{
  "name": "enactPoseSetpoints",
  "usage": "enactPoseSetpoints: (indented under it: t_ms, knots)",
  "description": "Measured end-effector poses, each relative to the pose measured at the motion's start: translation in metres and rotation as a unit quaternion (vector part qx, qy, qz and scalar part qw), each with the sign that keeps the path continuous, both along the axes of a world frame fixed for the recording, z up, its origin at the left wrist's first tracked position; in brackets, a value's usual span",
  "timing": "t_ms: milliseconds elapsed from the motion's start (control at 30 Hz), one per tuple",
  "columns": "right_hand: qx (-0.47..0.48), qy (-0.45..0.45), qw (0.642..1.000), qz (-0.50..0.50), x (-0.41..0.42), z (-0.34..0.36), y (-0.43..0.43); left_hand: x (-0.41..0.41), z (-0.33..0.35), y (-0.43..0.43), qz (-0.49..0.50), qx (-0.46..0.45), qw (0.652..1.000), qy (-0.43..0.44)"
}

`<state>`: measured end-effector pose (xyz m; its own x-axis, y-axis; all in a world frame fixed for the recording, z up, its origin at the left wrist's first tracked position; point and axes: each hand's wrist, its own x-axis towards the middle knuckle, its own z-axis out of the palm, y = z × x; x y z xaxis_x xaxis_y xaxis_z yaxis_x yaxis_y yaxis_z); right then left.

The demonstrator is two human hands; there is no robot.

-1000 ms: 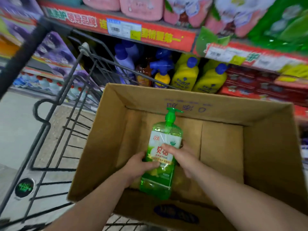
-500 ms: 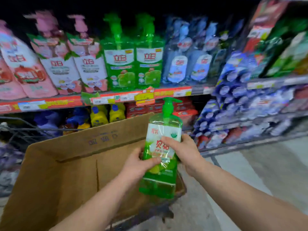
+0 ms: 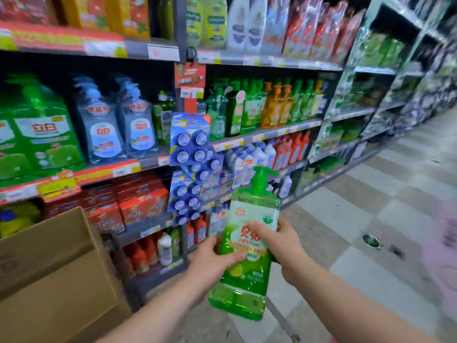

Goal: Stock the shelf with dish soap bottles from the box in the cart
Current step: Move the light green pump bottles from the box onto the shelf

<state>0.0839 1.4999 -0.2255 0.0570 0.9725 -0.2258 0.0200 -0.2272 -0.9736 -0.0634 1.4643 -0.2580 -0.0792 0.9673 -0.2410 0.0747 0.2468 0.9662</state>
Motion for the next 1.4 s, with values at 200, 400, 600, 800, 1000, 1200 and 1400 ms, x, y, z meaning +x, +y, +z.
enactPoseSetpoints:
  t_ms: [200,400,600,800,1000,1200,1400]
  knots:
    - [0.007,0.019,0.998,-0.065,0.053,0.004,0.034,0.049,0.007,0.051,-0.054,0.023,0.998,0.017]
    - [0.029,0.023,0.994,-0.107,0.102,0.013,0.102,0.099,0.011,0.137,-0.095,0.034,0.995,-0.016]
    - [0.046,0.015,0.991,-0.127,0.145,0.031,0.187,0.142,0.020,0.241,-0.149,0.042,0.988,-0.028]
    - [0.042,0.002,0.989,-0.141,0.174,0.033,0.257,0.169,0.023,0.318,-0.185,0.051,0.981,-0.010]
    - [0.055,0.005,0.994,-0.094,0.210,0.032,0.333,0.204,0.018,0.388,-0.157,0.043,0.987,0.005]
    - [0.072,-0.012,0.997,-0.031,0.252,0.032,0.425,0.247,0.022,0.455,-0.075,0.047,0.996,-0.005]
    - [0.089,-0.054,0.993,0.061,0.297,0.052,0.511,0.296,0.037,0.513,0.017,0.049,0.999,0.007]
